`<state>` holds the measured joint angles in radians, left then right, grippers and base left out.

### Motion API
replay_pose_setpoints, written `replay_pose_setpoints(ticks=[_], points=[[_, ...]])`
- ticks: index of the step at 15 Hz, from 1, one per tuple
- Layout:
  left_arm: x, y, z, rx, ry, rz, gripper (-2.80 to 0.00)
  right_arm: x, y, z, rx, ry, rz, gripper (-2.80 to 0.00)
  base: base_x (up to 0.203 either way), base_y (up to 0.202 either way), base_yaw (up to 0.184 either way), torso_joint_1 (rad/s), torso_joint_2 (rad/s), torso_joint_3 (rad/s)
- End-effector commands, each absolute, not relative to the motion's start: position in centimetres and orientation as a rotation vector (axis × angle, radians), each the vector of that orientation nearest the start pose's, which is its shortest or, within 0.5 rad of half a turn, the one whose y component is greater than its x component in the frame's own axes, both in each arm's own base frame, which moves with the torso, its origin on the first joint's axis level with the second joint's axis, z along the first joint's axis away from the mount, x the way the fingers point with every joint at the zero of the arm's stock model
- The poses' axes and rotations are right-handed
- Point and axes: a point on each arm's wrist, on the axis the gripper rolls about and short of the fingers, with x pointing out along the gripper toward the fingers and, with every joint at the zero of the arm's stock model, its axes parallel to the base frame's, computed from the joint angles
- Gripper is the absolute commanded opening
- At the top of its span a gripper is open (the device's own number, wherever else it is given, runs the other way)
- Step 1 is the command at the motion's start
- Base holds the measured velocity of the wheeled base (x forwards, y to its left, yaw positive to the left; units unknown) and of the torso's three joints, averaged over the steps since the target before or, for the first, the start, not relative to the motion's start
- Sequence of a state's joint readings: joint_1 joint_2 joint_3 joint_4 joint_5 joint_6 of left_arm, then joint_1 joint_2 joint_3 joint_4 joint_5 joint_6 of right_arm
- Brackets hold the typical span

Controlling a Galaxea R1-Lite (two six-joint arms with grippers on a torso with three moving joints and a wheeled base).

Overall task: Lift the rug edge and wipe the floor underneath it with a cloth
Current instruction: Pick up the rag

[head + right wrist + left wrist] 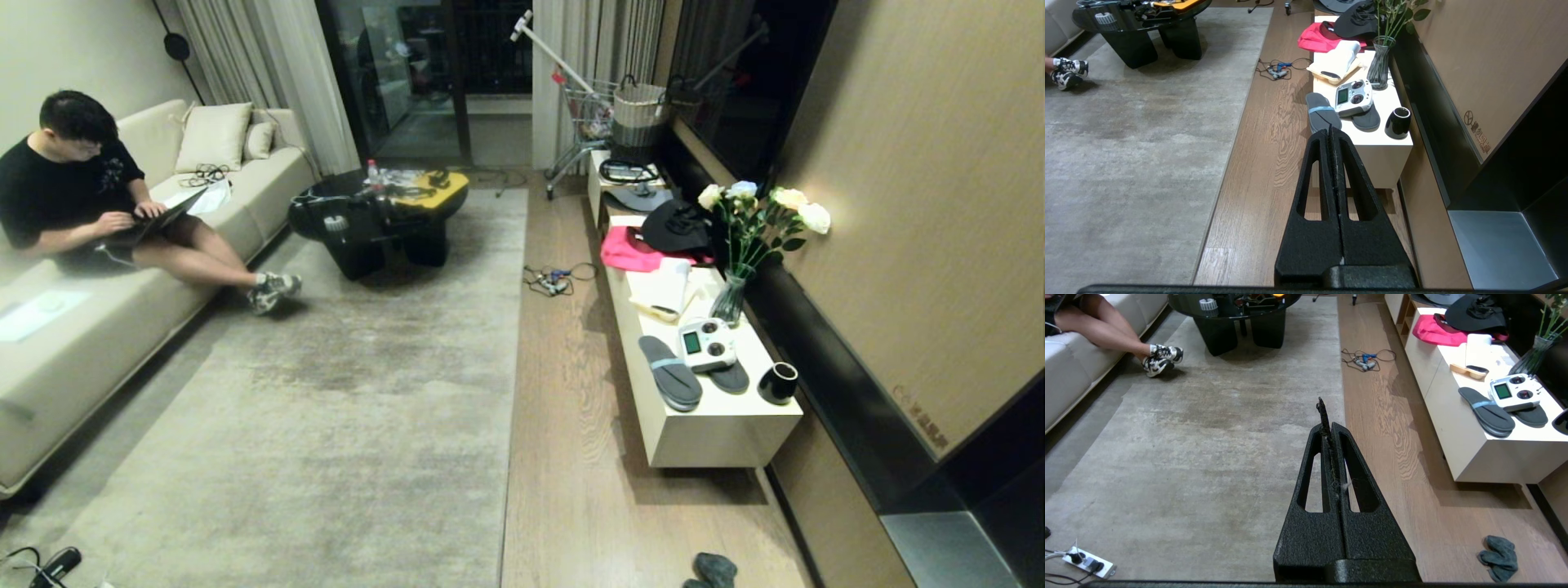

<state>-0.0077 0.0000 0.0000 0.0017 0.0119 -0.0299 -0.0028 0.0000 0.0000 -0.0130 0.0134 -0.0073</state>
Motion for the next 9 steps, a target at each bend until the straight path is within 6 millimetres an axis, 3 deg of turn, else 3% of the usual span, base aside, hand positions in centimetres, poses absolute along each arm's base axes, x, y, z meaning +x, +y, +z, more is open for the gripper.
replay_pose_setpoints(ticks=[1, 9], points=[[-2.28, 0.05, 7.53, -0.031, 0.001, 0.005, -2.80, -2.28, 0.04, 7.69, -0.008, -0.014, 0.011, -2.80, 0.000, 0.000, 0.000, 0.000, 0.00, 0.000], [-2.28, 0.05, 7.53, -0.031, 0.001, 0.005, -2.80, -2.28, 0.04, 7.69, -0.008, -0.014, 0.012, -2.80, 0.000, 0.000, 0.000, 0.000, 0.00, 0.000]])
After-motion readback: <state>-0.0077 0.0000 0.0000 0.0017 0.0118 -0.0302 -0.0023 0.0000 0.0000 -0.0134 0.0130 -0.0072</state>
